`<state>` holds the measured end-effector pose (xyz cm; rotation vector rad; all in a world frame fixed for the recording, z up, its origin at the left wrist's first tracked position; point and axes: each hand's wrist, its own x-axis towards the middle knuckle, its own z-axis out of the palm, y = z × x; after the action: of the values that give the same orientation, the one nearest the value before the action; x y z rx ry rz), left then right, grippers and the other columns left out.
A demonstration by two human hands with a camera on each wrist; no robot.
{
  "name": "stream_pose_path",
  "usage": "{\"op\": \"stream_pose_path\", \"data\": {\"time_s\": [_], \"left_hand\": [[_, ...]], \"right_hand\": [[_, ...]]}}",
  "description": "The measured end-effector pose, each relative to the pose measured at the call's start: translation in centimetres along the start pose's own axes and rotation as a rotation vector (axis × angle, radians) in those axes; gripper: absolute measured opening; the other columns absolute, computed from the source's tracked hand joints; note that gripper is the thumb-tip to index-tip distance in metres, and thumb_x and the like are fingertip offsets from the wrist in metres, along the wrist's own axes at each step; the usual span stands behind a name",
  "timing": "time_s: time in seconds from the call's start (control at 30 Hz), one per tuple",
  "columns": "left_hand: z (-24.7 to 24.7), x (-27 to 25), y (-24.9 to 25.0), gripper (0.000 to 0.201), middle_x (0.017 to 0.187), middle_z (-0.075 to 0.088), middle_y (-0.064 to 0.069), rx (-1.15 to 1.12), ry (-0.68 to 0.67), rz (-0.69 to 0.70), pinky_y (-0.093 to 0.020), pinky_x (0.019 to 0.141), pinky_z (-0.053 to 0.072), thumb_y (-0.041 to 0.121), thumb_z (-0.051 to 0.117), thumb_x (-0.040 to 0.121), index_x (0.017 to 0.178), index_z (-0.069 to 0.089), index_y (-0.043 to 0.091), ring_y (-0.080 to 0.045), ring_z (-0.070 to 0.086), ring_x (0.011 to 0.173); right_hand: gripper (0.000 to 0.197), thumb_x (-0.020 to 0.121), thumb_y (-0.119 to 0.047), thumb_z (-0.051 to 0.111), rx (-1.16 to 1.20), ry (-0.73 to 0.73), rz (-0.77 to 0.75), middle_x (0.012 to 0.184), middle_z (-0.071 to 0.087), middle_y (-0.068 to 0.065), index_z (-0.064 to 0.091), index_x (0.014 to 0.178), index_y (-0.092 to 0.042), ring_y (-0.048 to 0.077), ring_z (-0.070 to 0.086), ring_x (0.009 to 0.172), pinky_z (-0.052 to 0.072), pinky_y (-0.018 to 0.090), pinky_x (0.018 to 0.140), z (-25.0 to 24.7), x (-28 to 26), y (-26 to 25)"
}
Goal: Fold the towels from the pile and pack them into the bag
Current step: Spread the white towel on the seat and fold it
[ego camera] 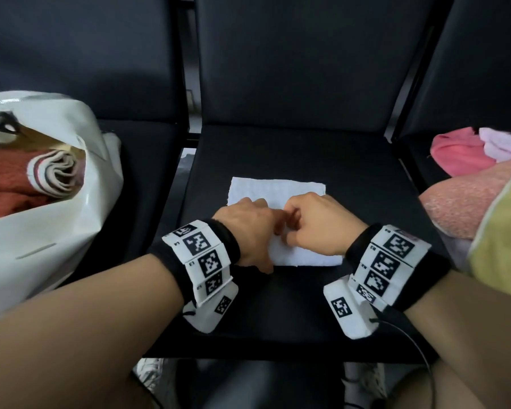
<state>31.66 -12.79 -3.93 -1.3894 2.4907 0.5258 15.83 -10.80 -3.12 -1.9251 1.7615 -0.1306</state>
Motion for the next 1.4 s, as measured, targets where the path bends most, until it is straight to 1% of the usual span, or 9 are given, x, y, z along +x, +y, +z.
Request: {"op": "stream_pose_path", "data": {"time_s": [0.27, 0.33, 0.5, 0.63, 0.77, 0.93, 1.1, 1.27, 1.4], "left_hand": [[-0.6, 0.4, -0.5, 0.017, 0.104, 0.06, 0.001, -0.119, 0.106, -0.098, -0.035, 0.077, 0.044, 0.031, 0.052, 0.092, 0.107, 0.06, 0.033, -0.024, 0.056, 0.093], [-0.8, 0.4, -1.2, 0.007, 0.103, 0.057, 0.0, -0.201, 0.122, -0.126, -0.035, 0.079, 0.043, 0.031, 0.049, 0.093, 0.094, 0.053, 0.037, -0.026, 0.055, 0.096], [-1.2, 0.5, -2.3, 0.007, 0.094, 0.057, 0.004, -0.272, 0.122, -0.155, -0.033, 0.08, 0.045, 0.036, 0.059, 0.087, 0.088, 0.053, 0.037, -0.026, 0.057, 0.099], [-1.0, 0.5, -3.0, 0.039, 0.101, 0.059, 0.013, -0.201, 0.073, -0.095, -0.034, 0.081, 0.053, 0.039, 0.079, 0.074, 0.1, 0.05, 0.038, -0.017, 0.058, 0.094], [-0.8, 0.8, -3.8, 0.028, 0.091, 0.062, 0.009, -0.165, 0.089, -0.116, -0.034, 0.078, 0.054, 0.039, 0.083, 0.073, 0.084, 0.057, 0.035, -0.02, 0.061, 0.091], [-1.3, 0.9, -5.0, 0.032, 0.079, 0.062, 0.003, -0.343, 0.217, -0.159, -0.03, 0.071, 0.045, 0.04, 0.072, 0.086, 0.061, 0.055, 0.031, -0.021, 0.062, 0.084], [-1.1, 1.1, -5.9, 0.031, 0.075, 0.063, 0.003, -0.473, 0.262, -0.144, -0.032, 0.073, 0.049, 0.03, 0.07, 0.091, 0.063, 0.056, 0.027, -0.022, 0.064, 0.083], [-1.0, 1.5, -6.3, 0.016, 0.082, 0.071, 0.0, -0.625, 0.342, -0.118, -0.038, 0.078, 0.055, 0.028, 0.072, 0.09, 0.075, 0.067, 0.023, -0.02, 0.068, 0.086], [-1.0, 1.8, -6.2, 0.02, 0.077, 0.066, 0.004, -0.74, 0.446, -0.126, -0.03, 0.069, 0.048, 0.026, 0.072, 0.091, 0.074, 0.063, 0.024, -0.014, 0.063, 0.078]], "right_hand": [[0.061, 0.069, -0.04, 0.087, -0.12, -0.09, -0.014, 0.101, 0.062, -0.008, 0.054, 0.118, -0.023, 0.015, 0.06, 0.092, 0.051, 0.03, 0.073, 0.3, -0.8, -0.9], [0.05, 0.073, -0.034, 0.085, -0.176, -0.07, -0.008, 0.091, 0.058, -0.009, 0.055, 0.11, -0.02, 0.015, 0.057, 0.086, 0.047, 0.029, 0.065, 0.4, -0.7, -0.6], [0.011, 0.087, -0.016, 0.06, -0.148, 0.019, 0.036, 0.089, 0.066, 0.005, 0.067, 0.095, -0.013, 0.025, 0.064, 0.087, 0.056, 0.04, 0.073, -0.3, -0.4, 0.2], [0.014, 0.091, -0.018, 0.059, -0.027, 0.046, 0.086, 0.091, 0.068, 0.01, 0.071, 0.092, -0.009, 0.027, 0.065, 0.087, 0.057, 0.042, 0.075, -1.2, 0.0, 1.1], [0.019, 0.094, -0.023, 0.061, 0.048, 0.066, 0.103, 0.087, 0.066, 0.007, 0.068, 0.088, -0.006, 0.024, 0.064, 0.084, 0.05, 0.033, 0.066, -1.5, 0.4, 1.9], [0.013, 0.086, -0.018, 0.072, 0.102, 0.062, 0.085, 0.088, 0.064, -0.005, 0.063, 0.082, -0.028, 0.014, 0.062, 0.08, 0.043, 0.024, 0.061, -2.0, 0.3, 2.6], [0.023, 0.083, -0.012, 0.075, 0.125, 0.063, 0.098, 0.091, 0.058, -0.011, 0.062, 0.089, -0.031, 0.014, 0.06, 0.085, 0.047, 0.029, 0.071, -2.1, 0.5, 3.9], [0.009, 0.091, -0.015, 0.067, 0.236, 0.154, 0.124, 0.102, 0.066, 0.001, 0.065, 0.097, -0.02, 0.021, 0.065, 0.095, 0.056, 0.042, 0.086, -2.1, 1.0, 4.4], [0.009, 0.096, -0.018, 0.06, 0.278, 0.24, 0.136, 0.103, 0.067, 0.009, 0.064, 0.102, -0.013, 0.028, 0.065, 0.098, 0.055, 0.048, 0.089, -1.9, 1.3, 4.2]]}}
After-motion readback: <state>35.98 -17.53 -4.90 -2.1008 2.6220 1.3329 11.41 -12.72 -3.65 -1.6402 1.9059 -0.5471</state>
